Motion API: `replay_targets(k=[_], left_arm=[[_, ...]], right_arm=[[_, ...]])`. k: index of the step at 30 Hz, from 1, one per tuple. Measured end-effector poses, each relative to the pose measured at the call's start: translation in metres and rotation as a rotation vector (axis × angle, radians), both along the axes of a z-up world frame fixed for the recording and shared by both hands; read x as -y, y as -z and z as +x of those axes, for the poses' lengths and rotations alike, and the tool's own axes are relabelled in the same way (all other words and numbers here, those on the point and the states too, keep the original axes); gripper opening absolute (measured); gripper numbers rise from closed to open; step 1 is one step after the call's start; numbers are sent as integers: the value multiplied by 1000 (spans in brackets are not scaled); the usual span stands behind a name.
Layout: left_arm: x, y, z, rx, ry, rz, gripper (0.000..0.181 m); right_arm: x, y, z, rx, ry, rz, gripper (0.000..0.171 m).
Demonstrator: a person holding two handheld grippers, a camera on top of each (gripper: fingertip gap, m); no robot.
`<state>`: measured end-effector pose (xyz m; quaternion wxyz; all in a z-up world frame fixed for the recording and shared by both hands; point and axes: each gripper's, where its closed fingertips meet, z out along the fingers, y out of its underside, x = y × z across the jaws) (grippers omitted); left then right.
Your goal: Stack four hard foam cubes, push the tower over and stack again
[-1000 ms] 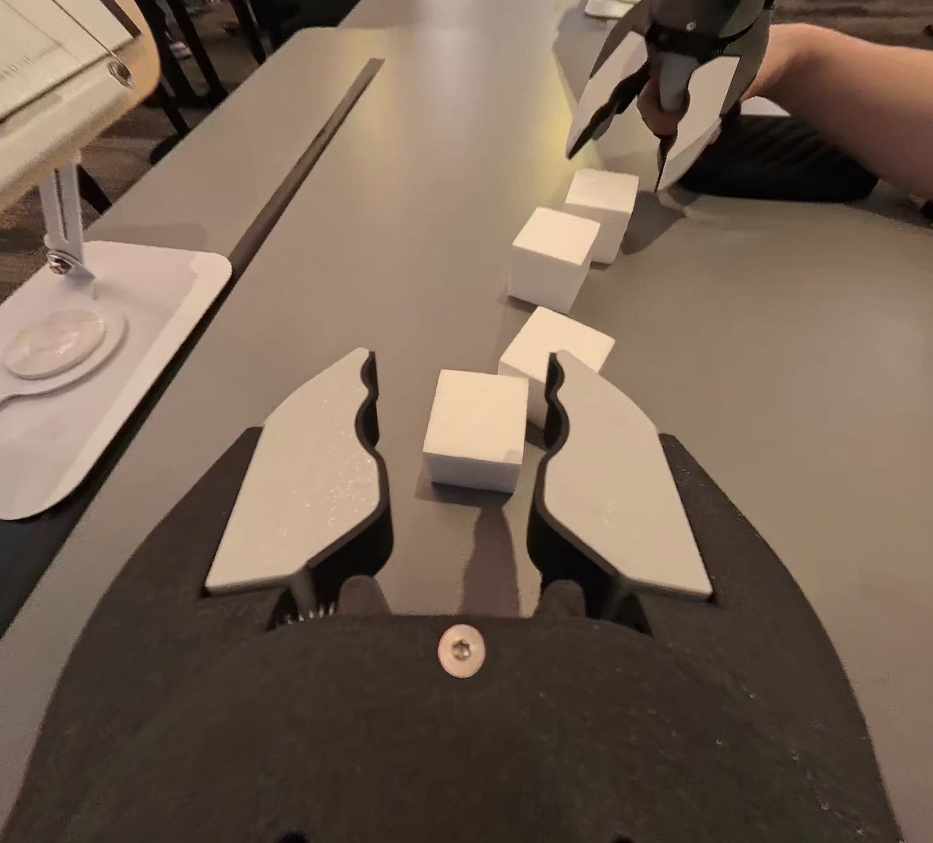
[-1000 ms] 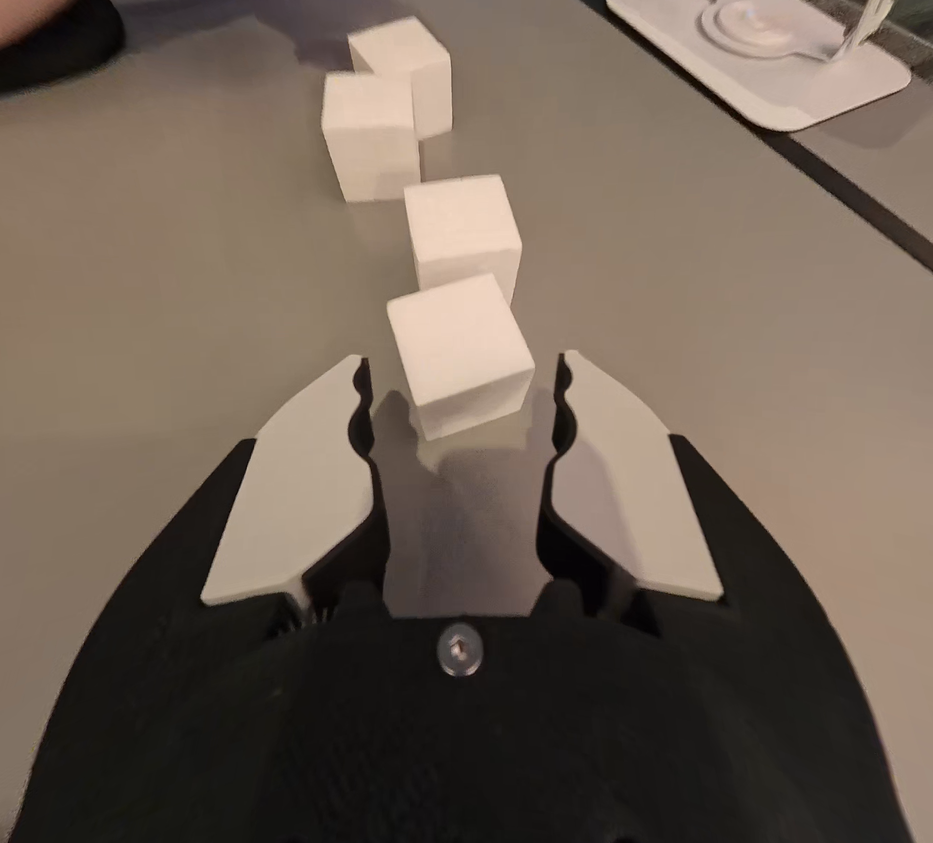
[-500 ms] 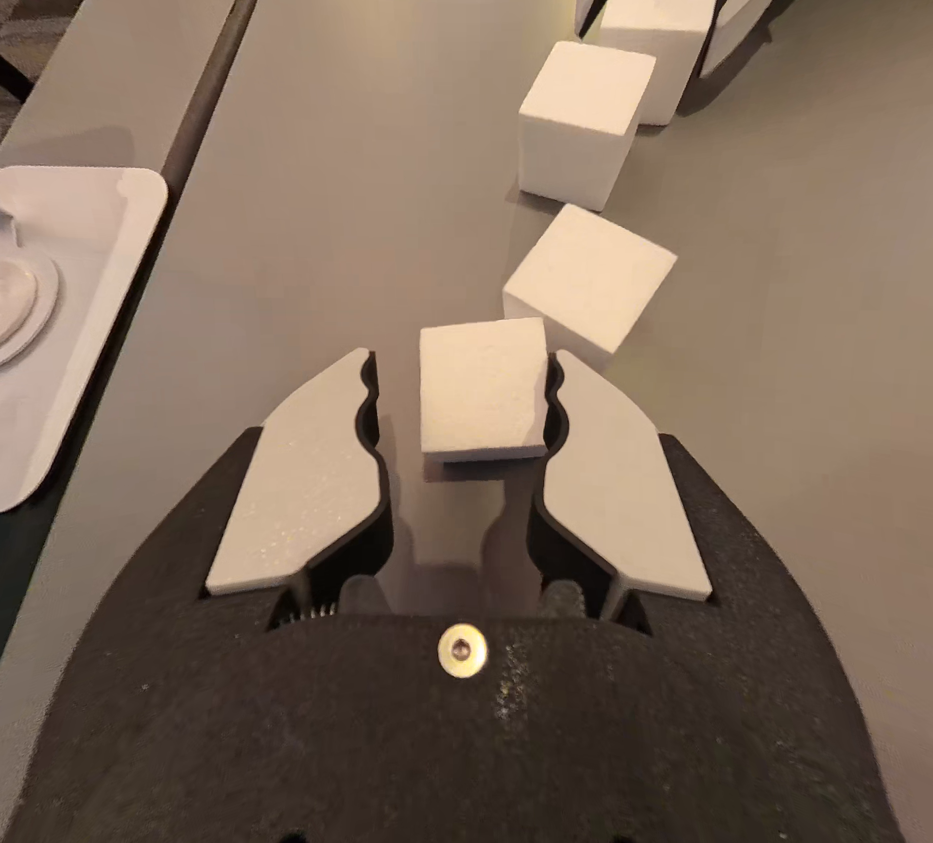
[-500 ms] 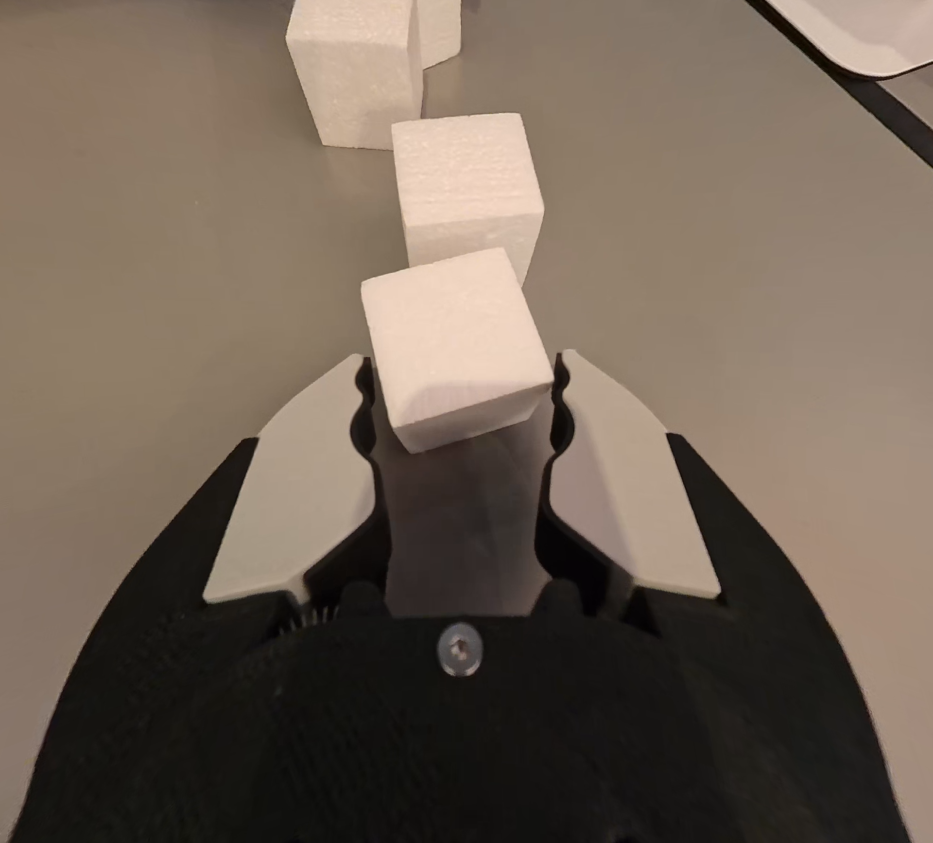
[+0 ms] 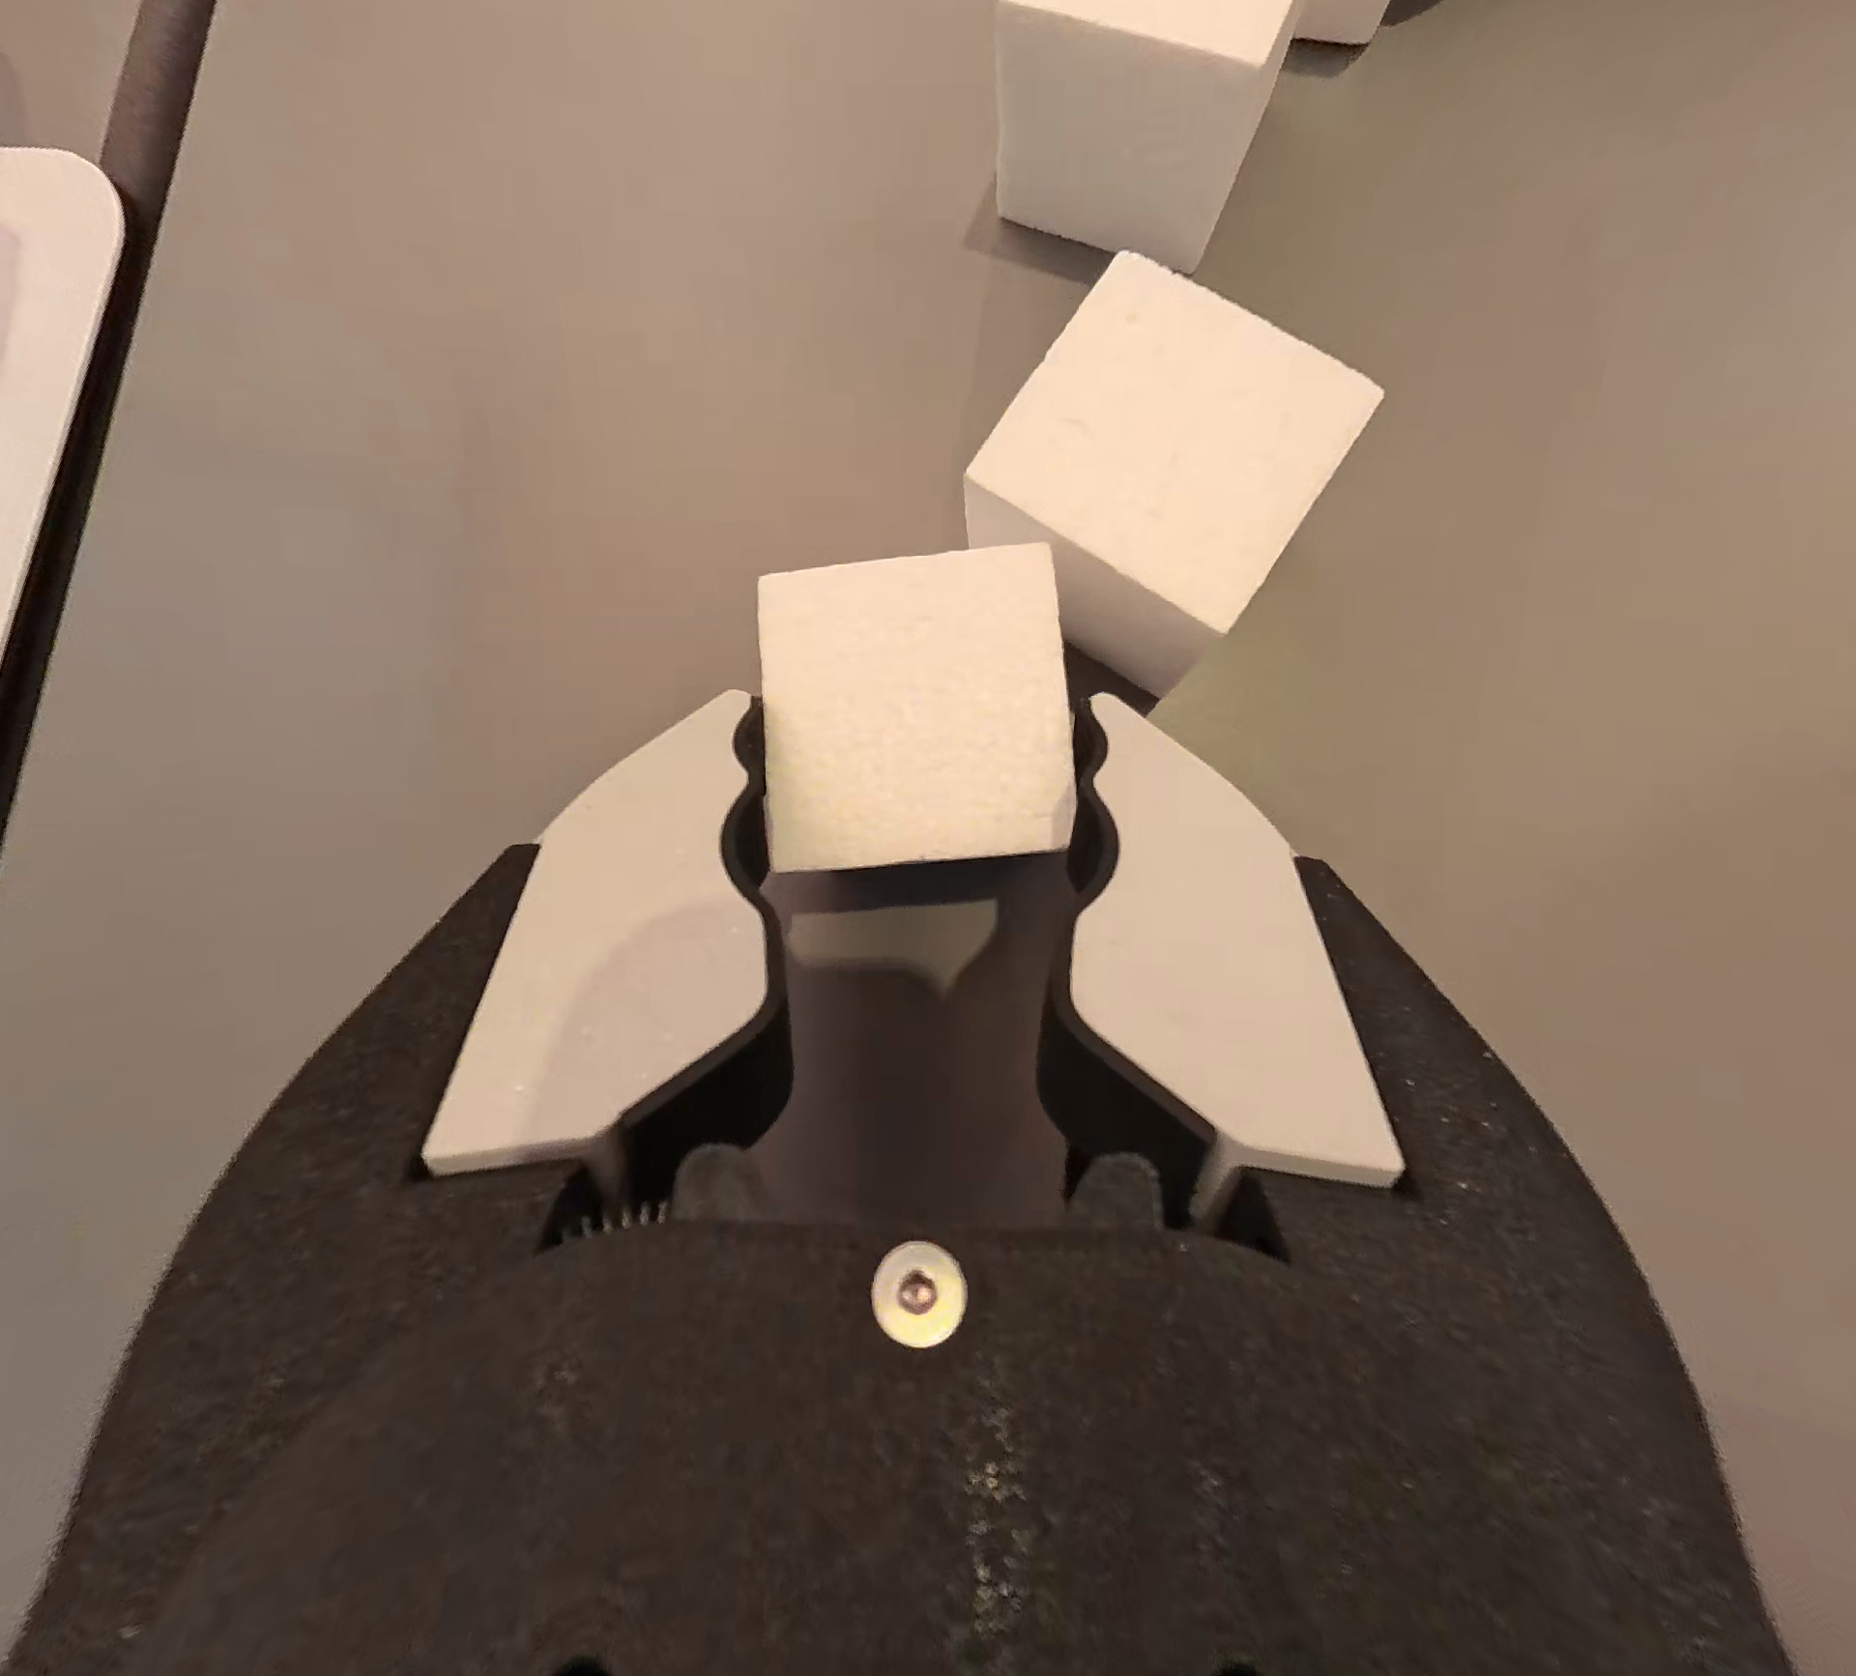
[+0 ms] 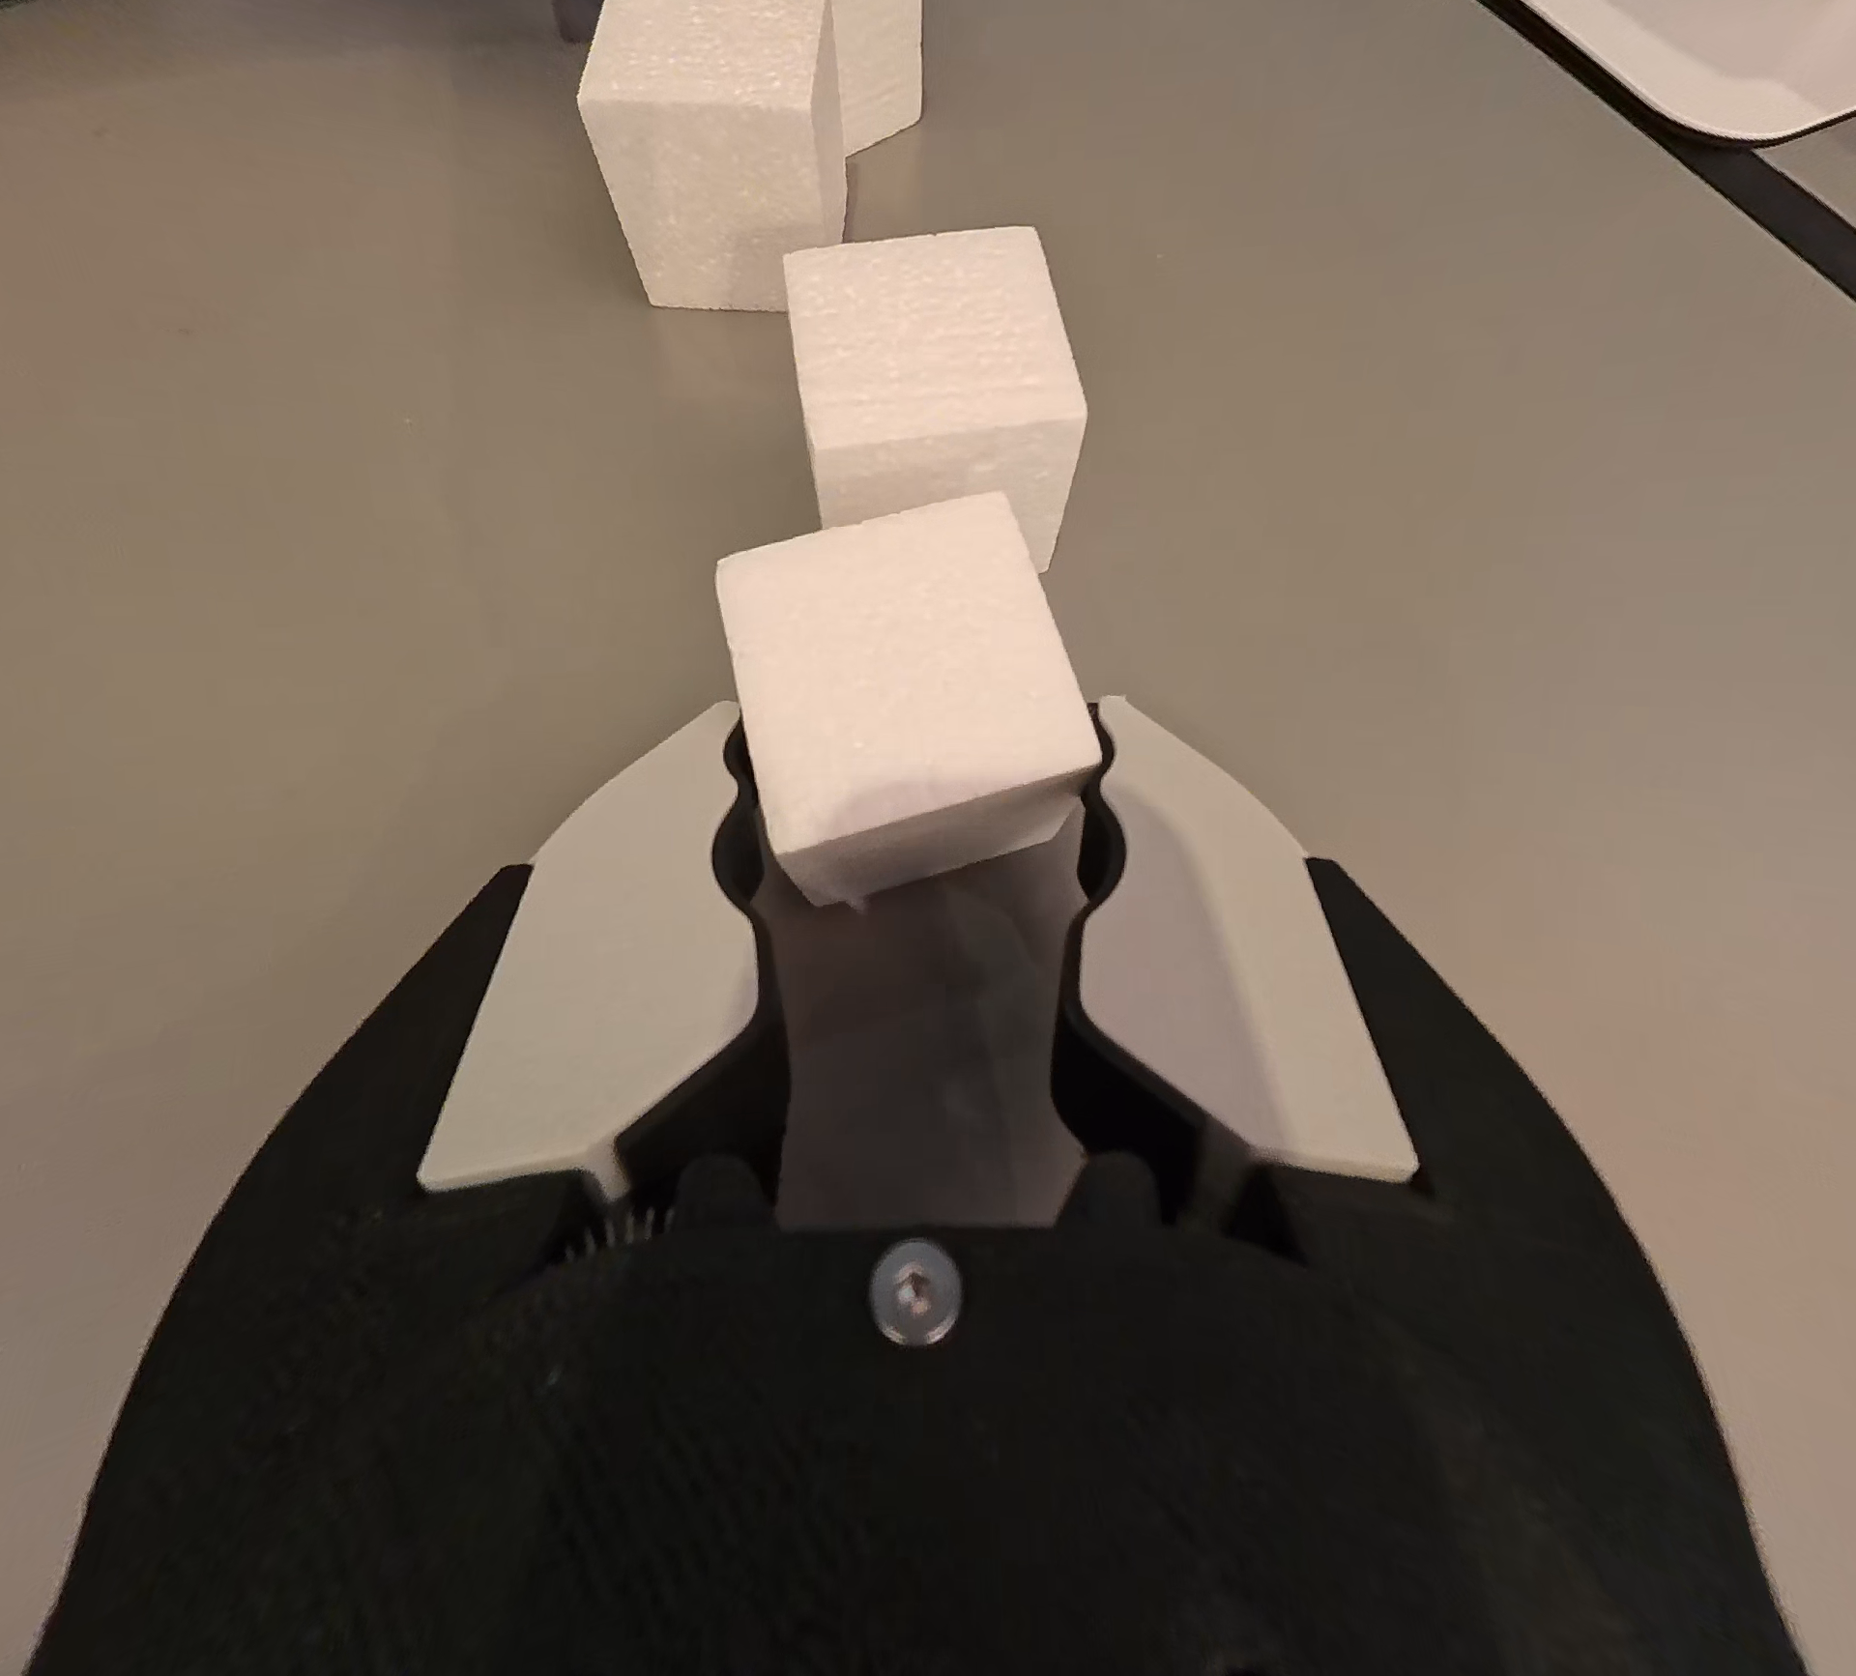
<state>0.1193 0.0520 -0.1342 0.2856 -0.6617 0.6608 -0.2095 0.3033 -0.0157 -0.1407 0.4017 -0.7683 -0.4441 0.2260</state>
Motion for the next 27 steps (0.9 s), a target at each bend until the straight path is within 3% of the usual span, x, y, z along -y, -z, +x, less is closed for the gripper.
replay_targets(k=[6, 10, 13, 20, 27], left_arm=[[-12, -8, -20, -2, -55, 9, 58], [-23, -40, -36, 69, -122, 56, 58], [-34, -64, -55, 85, -197, 137, 58], [-42, -92, -81, 139, -274, 204, 58], [-41, -98, -78, 165, -259, 210, 58]], right_arm=[[-2, -23, 11, -77, 85, 64, 62], [-4, -79, 4, -143, 181, 195, 62], [-3, -115, -34, -194, 201, 217, 61], [-27, -87, -133, 9, 175, 130, 62], [-39, -70, -153, -39, 200, 40, 62]])
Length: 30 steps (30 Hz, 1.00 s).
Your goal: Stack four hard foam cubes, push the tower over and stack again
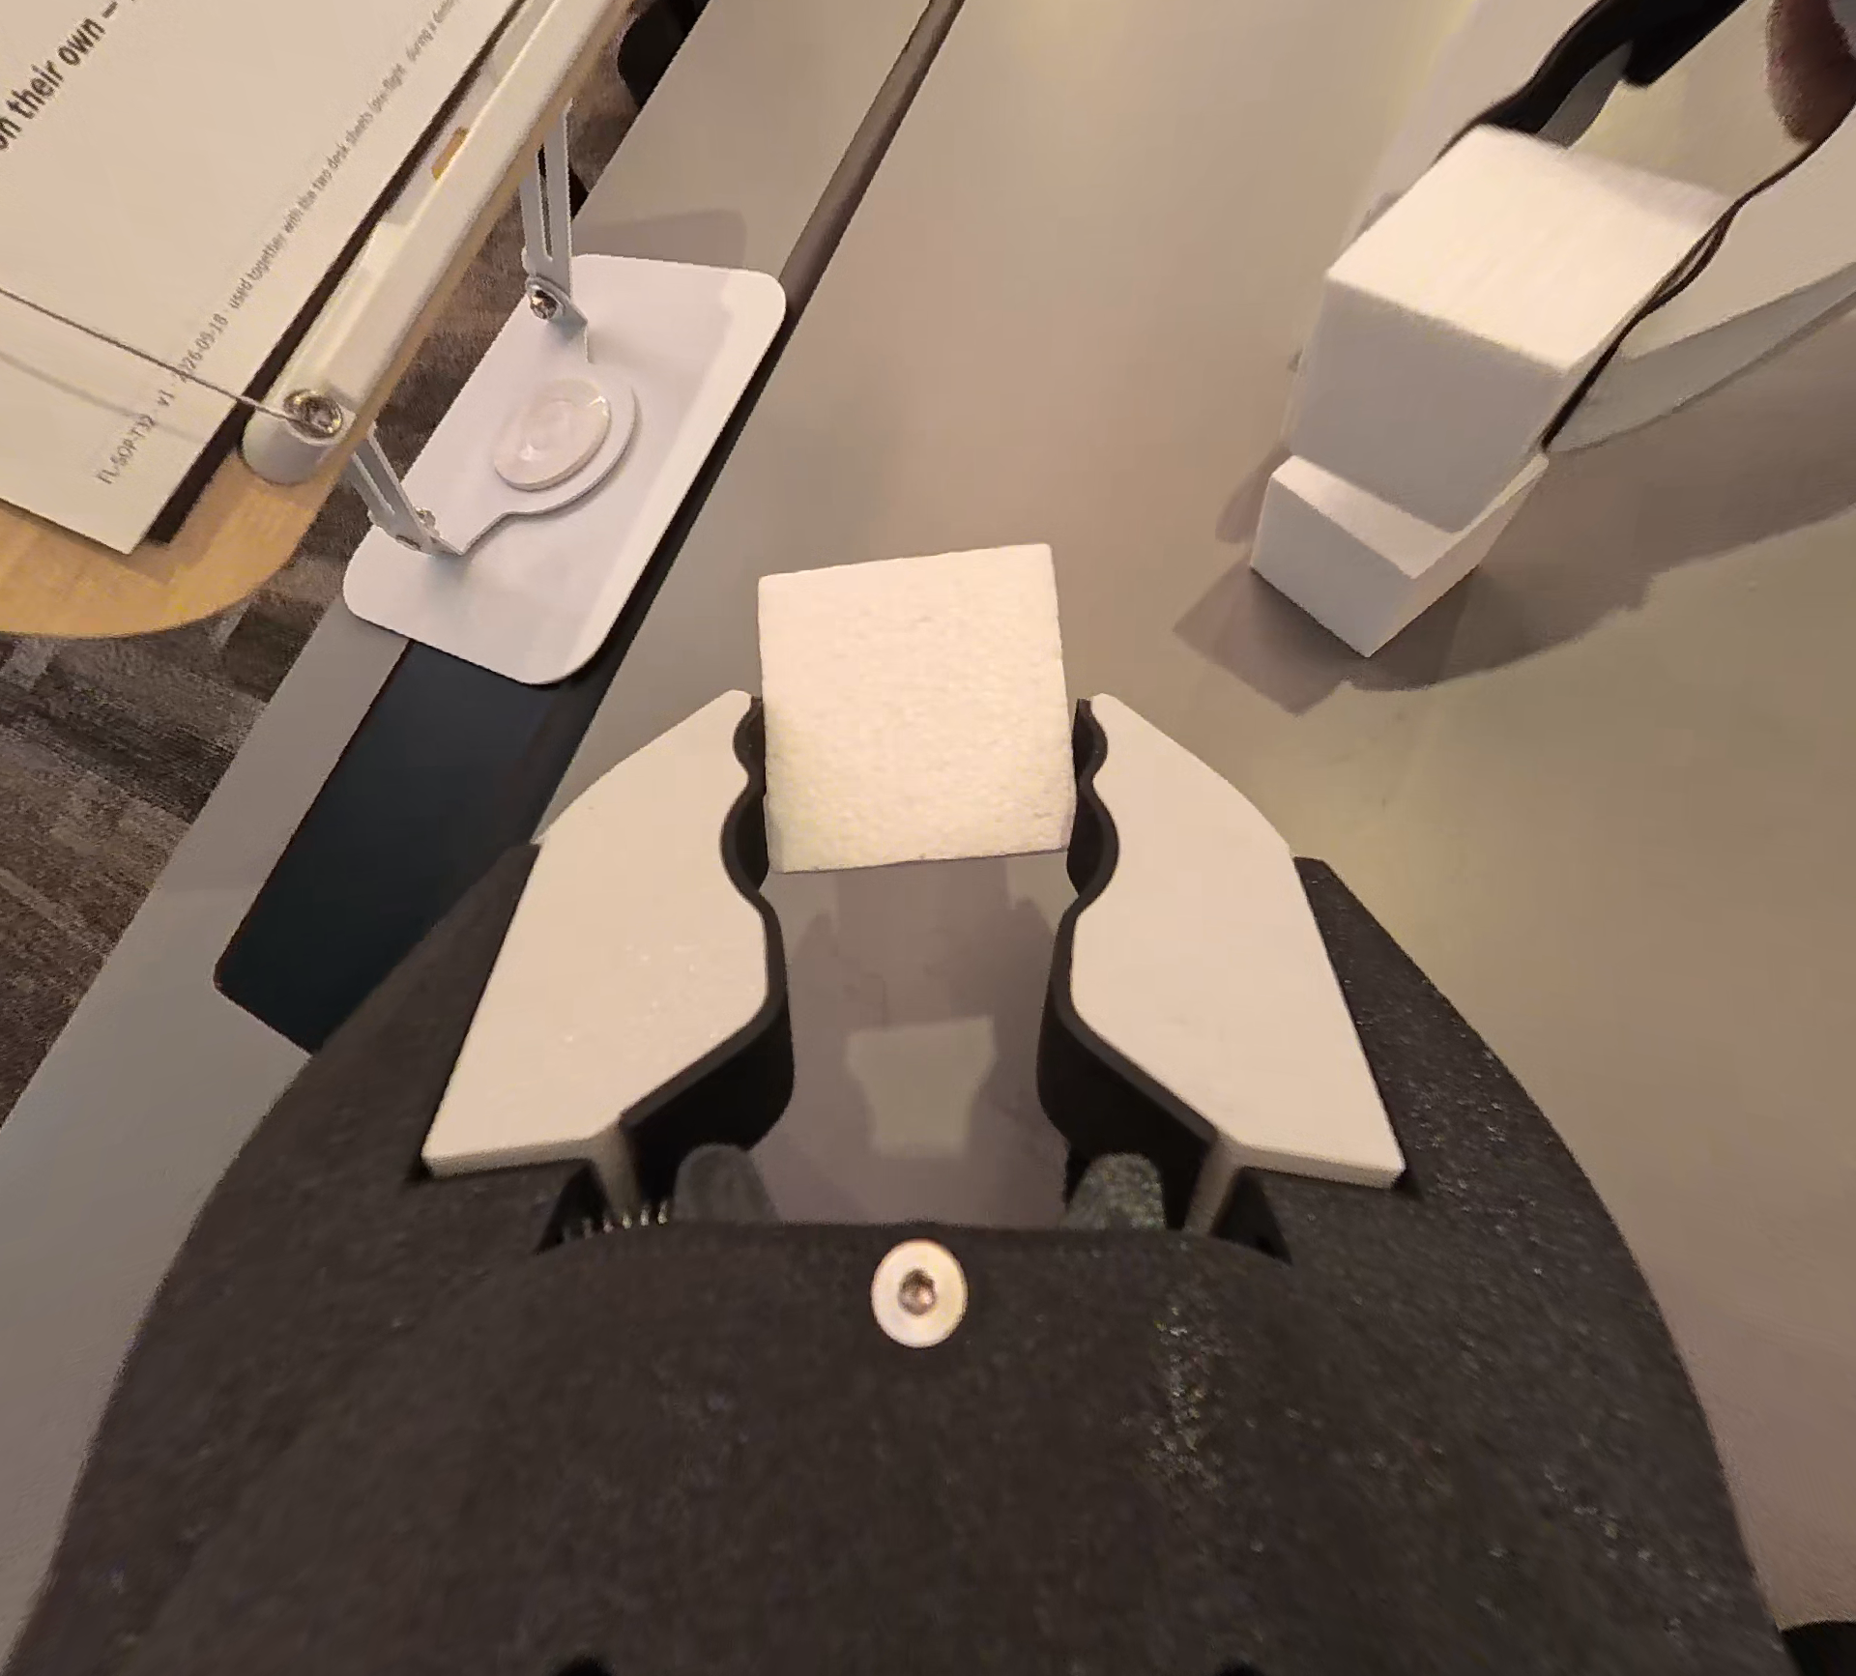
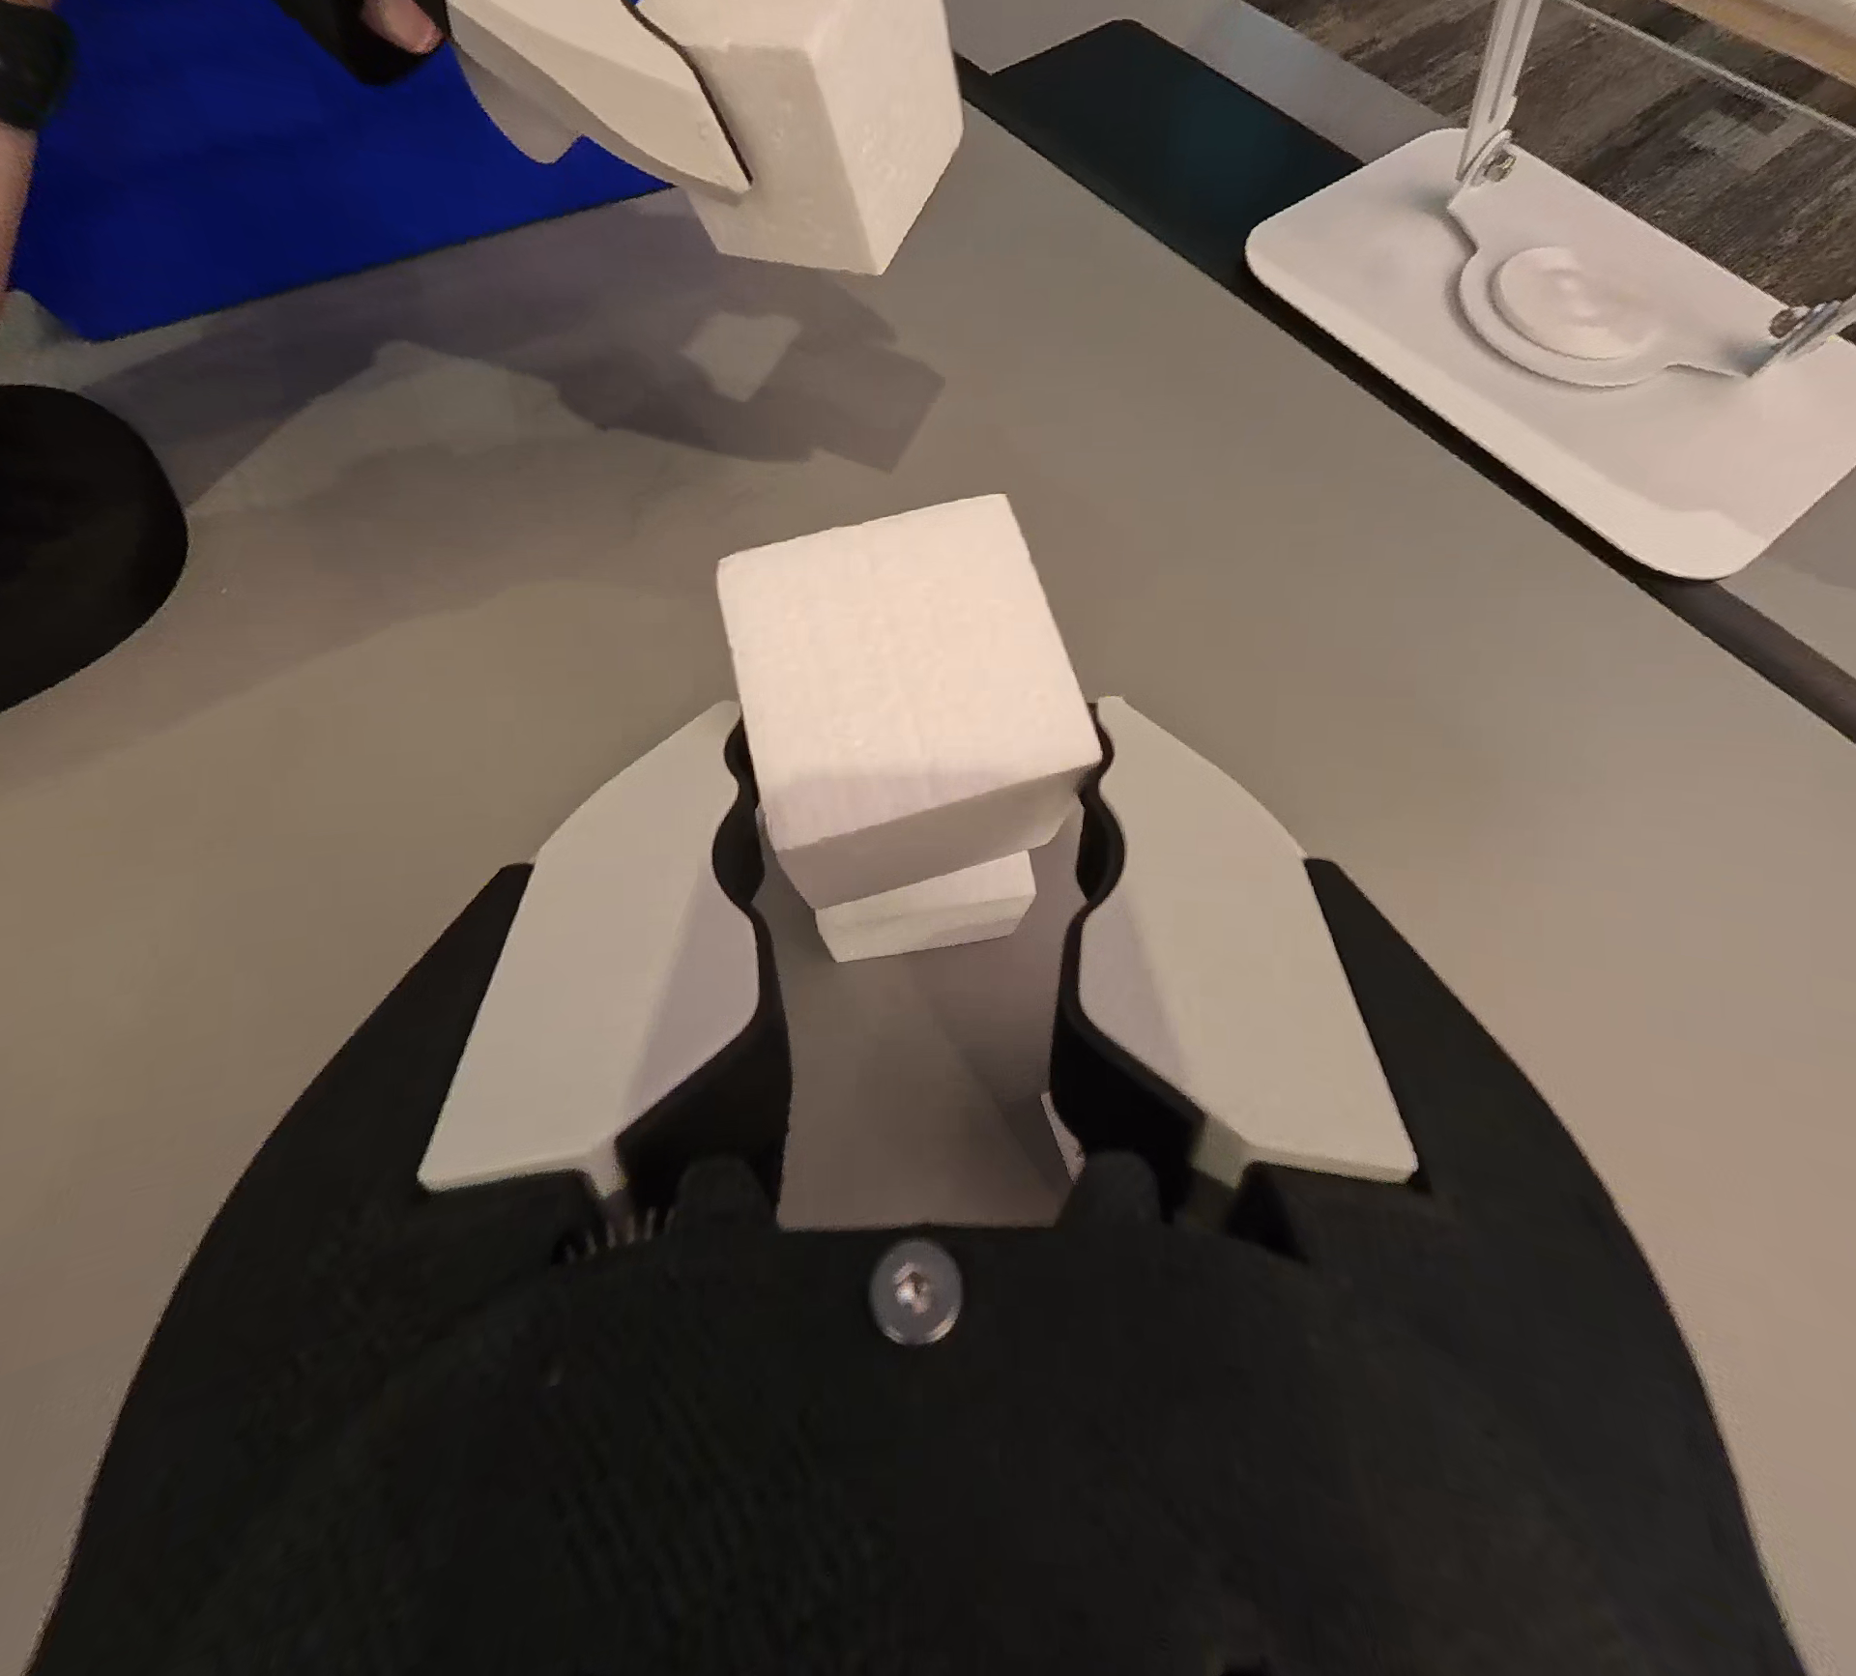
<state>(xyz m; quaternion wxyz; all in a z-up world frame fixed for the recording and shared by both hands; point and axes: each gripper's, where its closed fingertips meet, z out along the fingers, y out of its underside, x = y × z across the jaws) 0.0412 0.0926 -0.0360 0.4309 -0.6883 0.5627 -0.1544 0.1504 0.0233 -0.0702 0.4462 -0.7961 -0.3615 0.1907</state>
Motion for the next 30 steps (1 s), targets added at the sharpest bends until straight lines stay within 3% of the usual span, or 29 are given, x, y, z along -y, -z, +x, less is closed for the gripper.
replay_targets(k=[14, 21, 26, 30], left_arm=[[15, -38, 21, 92, 35, 69, 58], [67, -69, 70, 228, 298, 104, 57], [84, -53, 97, 116, 496, 205, 58], [93, -44, 104, 59, 592, 139, 58]], right_arm=[[-1, 19, -1, 47, 25, -14, 62], [22, -3, 15, -59, -75, 11, 75], [31, -7, 65, -74, -102, 69, 72], [21, -8, 93, -148, -62, 97, 74]])
